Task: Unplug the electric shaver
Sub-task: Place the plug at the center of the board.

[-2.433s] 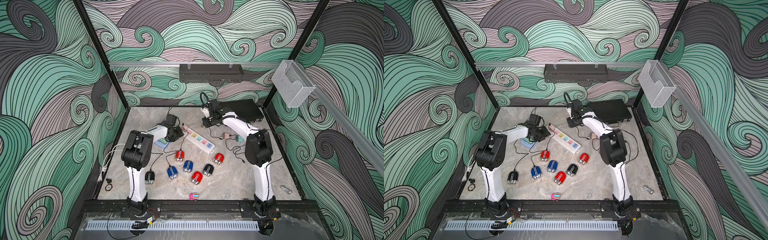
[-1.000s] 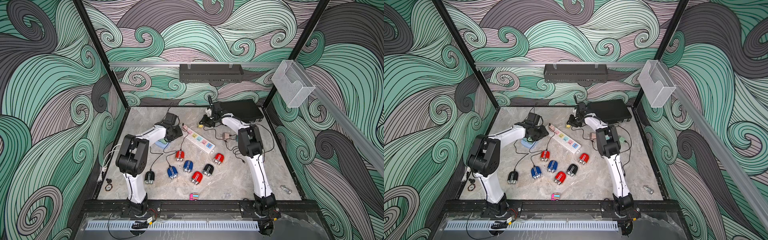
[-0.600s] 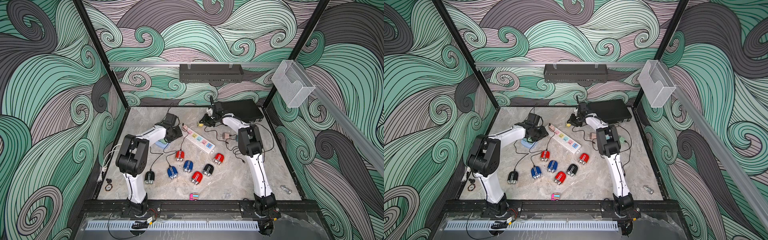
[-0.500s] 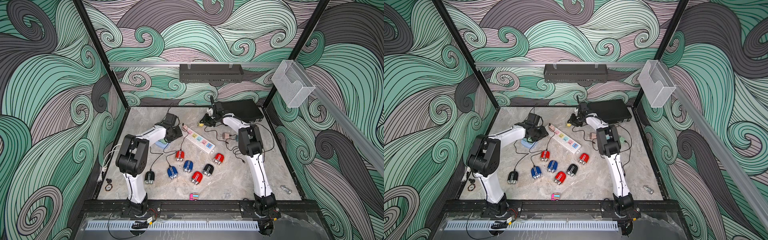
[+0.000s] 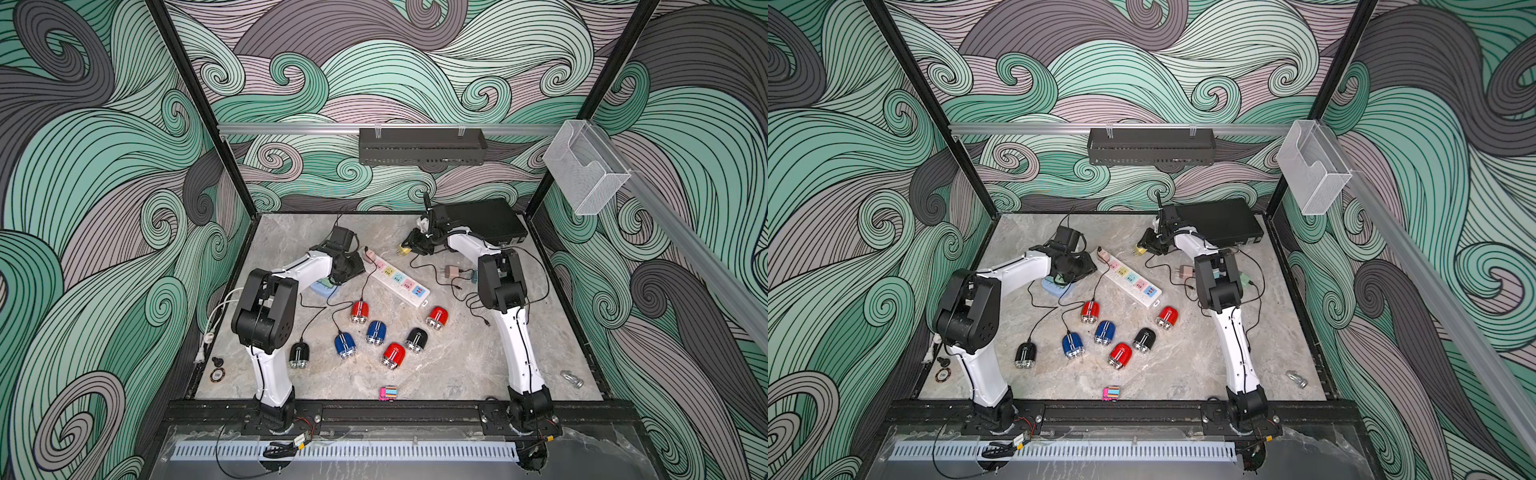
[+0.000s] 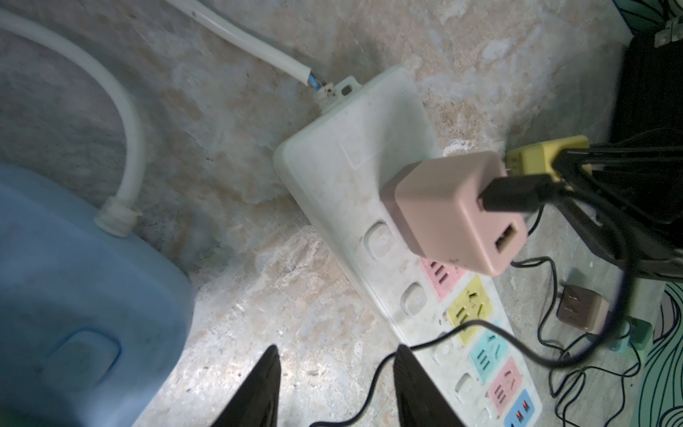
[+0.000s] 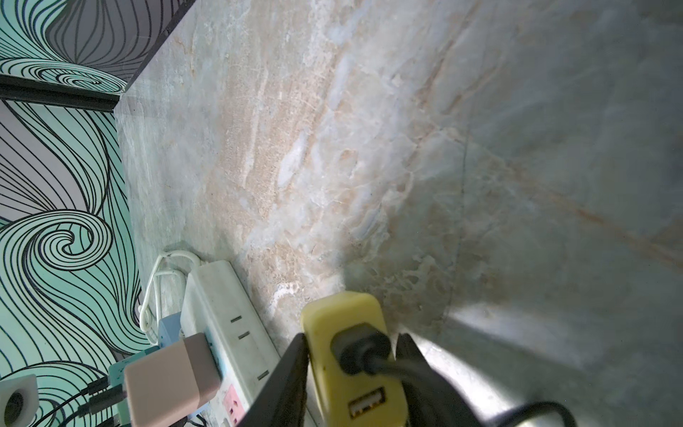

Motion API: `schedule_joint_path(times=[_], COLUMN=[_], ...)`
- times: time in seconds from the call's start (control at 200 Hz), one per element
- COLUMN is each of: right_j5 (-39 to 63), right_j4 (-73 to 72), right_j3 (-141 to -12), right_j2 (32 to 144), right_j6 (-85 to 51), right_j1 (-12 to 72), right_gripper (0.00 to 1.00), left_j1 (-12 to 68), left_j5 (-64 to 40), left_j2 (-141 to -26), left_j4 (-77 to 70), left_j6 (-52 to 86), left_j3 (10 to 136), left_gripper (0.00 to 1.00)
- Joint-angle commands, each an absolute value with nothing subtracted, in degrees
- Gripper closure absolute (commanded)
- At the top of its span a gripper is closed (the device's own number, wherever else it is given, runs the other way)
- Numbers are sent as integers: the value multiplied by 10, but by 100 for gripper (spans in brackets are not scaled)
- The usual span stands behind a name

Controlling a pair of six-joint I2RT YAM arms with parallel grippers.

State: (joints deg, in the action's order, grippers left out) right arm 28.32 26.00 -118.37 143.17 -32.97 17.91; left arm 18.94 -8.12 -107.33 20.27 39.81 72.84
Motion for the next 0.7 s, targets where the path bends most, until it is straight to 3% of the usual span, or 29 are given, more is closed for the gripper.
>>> schedule_joint_path(times=[0.0, 0.415, 0.696], right_j5=[281, 252, 227], right_j4=[275, 303, 295], right_j3=[-1169, -1126, -1058], right_j2=[1419, 1360, 1290], right_j6=[-324, -285, -265], right_j1=[174, 165, 166], right_gripper=[57, 43, 42], left_j1=[192, 192, 195], left_j5=[-73, -66, -69], left_j2=[-1060, -1064, -1048], left_j4=[215, 226, 230], left_j6=[388, 385, 377], left_j3=[726, 746, 745], left_gripper=[50, 50, 50])
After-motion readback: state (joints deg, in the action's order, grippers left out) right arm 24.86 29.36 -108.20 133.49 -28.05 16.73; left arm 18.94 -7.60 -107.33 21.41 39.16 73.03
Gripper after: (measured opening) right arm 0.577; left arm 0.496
